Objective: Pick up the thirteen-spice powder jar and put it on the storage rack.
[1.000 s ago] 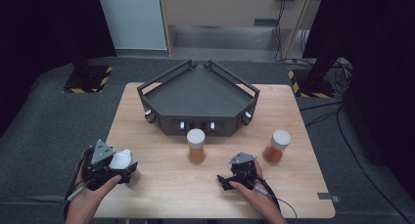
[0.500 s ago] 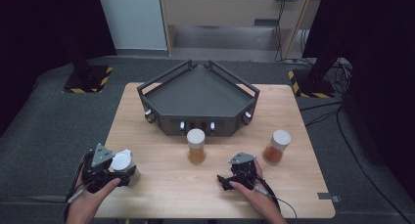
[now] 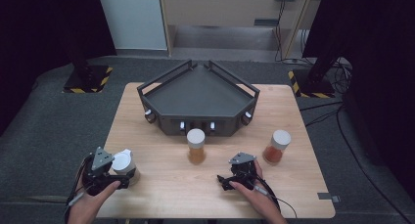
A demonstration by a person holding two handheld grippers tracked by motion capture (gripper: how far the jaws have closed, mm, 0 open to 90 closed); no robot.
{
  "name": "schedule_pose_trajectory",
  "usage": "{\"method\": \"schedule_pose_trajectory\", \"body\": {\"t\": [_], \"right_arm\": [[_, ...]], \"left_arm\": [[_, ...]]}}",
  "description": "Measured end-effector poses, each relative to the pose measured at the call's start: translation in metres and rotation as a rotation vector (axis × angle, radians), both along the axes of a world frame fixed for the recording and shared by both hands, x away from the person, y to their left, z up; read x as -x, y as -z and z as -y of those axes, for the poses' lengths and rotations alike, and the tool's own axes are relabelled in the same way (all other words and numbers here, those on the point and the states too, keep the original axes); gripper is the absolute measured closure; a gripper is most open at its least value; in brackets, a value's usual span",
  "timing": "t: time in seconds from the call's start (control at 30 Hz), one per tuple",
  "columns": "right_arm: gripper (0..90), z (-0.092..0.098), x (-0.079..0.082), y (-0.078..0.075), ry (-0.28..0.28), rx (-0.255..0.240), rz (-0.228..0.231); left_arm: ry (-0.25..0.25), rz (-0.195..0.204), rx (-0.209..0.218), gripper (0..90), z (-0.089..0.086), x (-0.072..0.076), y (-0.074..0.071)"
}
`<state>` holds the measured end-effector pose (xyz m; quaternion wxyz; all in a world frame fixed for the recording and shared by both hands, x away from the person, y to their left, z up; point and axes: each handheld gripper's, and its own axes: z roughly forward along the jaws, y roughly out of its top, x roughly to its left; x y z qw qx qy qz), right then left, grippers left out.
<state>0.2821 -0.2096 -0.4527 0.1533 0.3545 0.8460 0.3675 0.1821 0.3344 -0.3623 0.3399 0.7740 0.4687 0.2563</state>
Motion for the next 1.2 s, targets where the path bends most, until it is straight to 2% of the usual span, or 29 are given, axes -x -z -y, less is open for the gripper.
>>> {"method": "schedule_pose_trajectory", "body": {"t": [0.53,0.87,1.03,1.2], "right_arm": [[0.8,0.000,0.000,0.000,0.001,0.000,0.000],[0.9,0.000,0.000,0.000,0.001,0.000,0.000],[0.9,0.000,0.000,0.000,0.002,0.000,0.000],[0.9,0.000,0.000,0.000,0.002,0.000,0.000]], "left_arm": [[0.000,0.004,0.016,3.0,-0.002,0.001,0.018],[-0.003,0.025,0.026,7.0,-0.002,0.001,0.033],[-0.021,0.034,0.051,11.6,-0.004,0.001,0.040],[-0.030,0.039,0.068,20.1,-0.005,0.000,0.044]]}}
